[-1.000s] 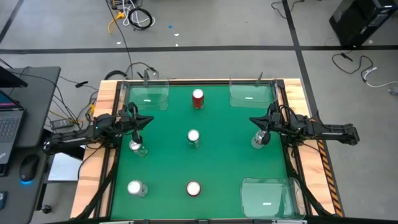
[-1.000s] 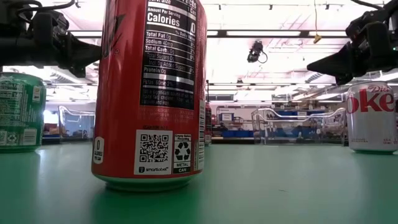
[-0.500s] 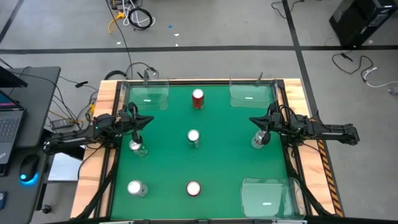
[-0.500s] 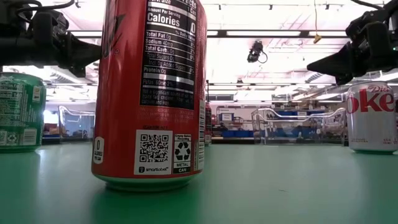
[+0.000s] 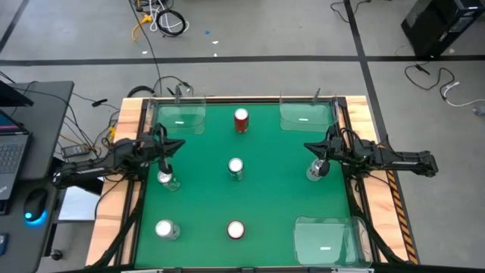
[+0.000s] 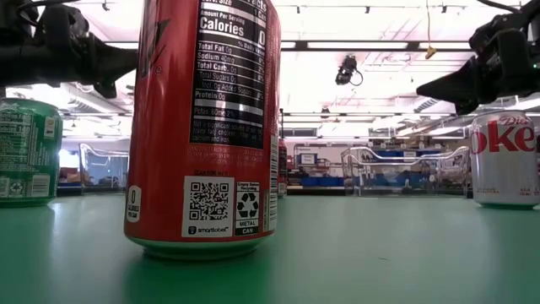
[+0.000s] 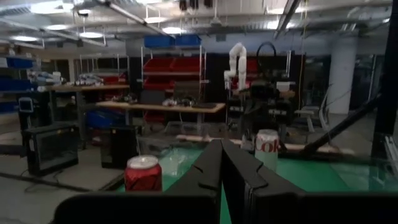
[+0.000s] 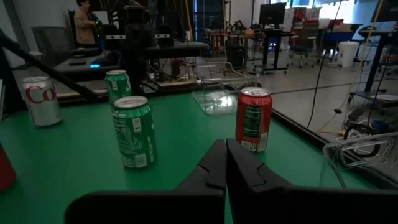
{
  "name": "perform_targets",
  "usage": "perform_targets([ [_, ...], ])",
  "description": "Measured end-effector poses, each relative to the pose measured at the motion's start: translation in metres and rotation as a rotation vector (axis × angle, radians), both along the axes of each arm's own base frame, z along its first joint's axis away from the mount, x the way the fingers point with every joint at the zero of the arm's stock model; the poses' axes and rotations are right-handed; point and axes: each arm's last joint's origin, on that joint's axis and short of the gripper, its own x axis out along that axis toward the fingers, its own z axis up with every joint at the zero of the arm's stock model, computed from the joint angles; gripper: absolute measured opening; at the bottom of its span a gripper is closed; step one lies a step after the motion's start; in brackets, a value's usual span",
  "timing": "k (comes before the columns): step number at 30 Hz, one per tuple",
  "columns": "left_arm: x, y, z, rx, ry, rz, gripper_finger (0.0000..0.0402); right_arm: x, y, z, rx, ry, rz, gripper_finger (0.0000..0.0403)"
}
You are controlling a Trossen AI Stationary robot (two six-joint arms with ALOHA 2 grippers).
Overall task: Sort soda cans
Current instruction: Put the left green soda can into the top left transparent bin
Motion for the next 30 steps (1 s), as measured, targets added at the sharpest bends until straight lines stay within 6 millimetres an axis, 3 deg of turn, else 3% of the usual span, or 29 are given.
perform_targets([
  [7, 0.0, -0.005, 0.021, 0.05, -0.024, -0.15, 0.0014, 0.0, 0.0, 0.0, 0.0, 0.0, 0.0, 0.0],
  [10, 0.005, -0.005, 0.031, 0.035, 0.044, -0.172, 0.0014, 0.0, 0.0, 0.0, 0.0, 0.0, 0.0, 0.0],
  [19, 0.041, -0.006, 0.069, 0.021, 0.237, -0.222, 0.0014, 0.0, 0.0, 0.0, 0.0, 0.0, 0.0, 0.0],
  [26, 0.069, -0.01, 0.111, 0.049, 0.215, -0.335, 0.0014, 0.0, 0.0, 0.0, 0.0, 0.0, 0.0, 0.0],
  [30, 0.082, -0.01, 0.125, -0.007, 0.362, -0.298, 0.0014, 0.0, 0.0, 0.0, 0.0, 0.0, 0.0, 0.0],
])
